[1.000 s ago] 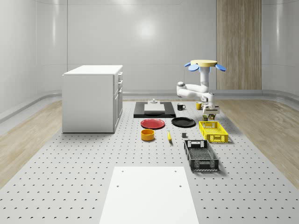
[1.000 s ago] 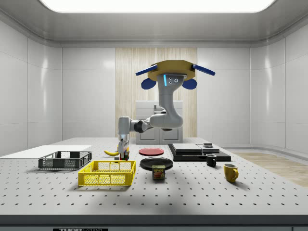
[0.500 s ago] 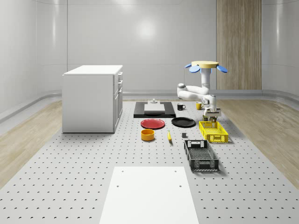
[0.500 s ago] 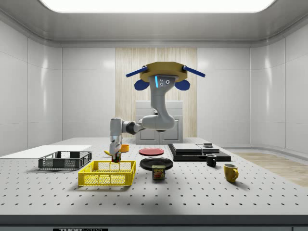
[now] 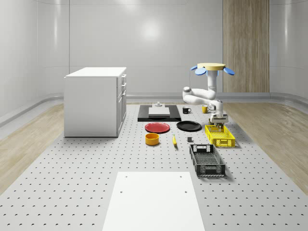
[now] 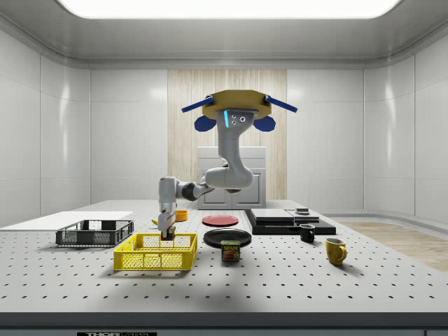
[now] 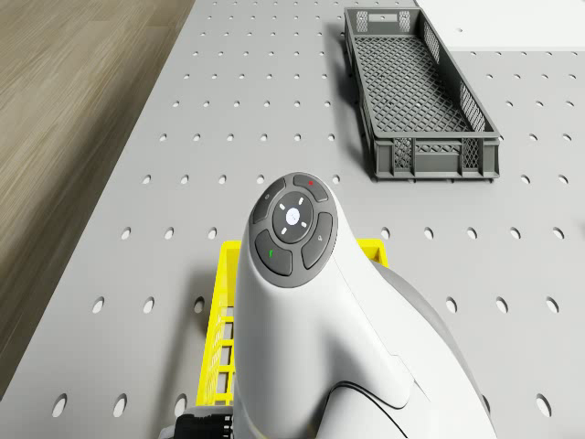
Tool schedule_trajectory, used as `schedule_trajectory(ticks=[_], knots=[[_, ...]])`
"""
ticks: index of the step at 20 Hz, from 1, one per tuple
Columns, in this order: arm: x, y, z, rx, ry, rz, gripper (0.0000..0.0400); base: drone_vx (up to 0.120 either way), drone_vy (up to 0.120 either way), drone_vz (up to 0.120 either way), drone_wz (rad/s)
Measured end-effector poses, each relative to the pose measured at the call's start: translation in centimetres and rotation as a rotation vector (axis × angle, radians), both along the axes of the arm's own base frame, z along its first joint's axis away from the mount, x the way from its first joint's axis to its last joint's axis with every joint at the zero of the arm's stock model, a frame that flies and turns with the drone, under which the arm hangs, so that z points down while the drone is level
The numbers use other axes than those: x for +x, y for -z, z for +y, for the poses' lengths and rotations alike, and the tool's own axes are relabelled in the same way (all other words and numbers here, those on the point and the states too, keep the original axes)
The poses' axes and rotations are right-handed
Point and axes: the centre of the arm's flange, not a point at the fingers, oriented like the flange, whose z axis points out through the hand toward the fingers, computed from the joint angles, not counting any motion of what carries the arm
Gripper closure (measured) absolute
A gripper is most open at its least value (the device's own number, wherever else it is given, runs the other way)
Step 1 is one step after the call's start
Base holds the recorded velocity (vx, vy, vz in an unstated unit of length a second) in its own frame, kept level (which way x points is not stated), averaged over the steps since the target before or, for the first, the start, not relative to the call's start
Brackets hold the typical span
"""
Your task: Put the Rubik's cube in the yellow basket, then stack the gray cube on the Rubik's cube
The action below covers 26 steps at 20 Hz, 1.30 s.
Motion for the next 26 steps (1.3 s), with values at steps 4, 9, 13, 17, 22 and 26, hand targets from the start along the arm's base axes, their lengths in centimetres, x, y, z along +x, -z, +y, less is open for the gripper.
schedule_trajectory(ticks=[4,9,13,17,22,26], knots=[[0.0,-1.0,0.6,-0.003,-0.014,0.001,0.0074,0.0,0.0,0.0,0.0],[0.0,-2.2,1.1,-0.004,-0.023,0.001,0.0076,0.0,0.0,0.0,0.0],[0.0,-3.4,1.3,-0.003,-0.017,0.001,0.0078,0.0,0.0,0.0,0.0],[0.0,-4.7,1.3,-0.002,-0.008,0.0,0.0079,0.0,0.0,0.0,0.0],[0.0,-6.7,1.4,-0.001,-0.004,0.0,0.0079,0.0,0.0,0.0,0.0],[0.0,-7.5,1.4,0.0,-0.002,0.0,0.0079,0.0,0.0,0.0,0.0]])
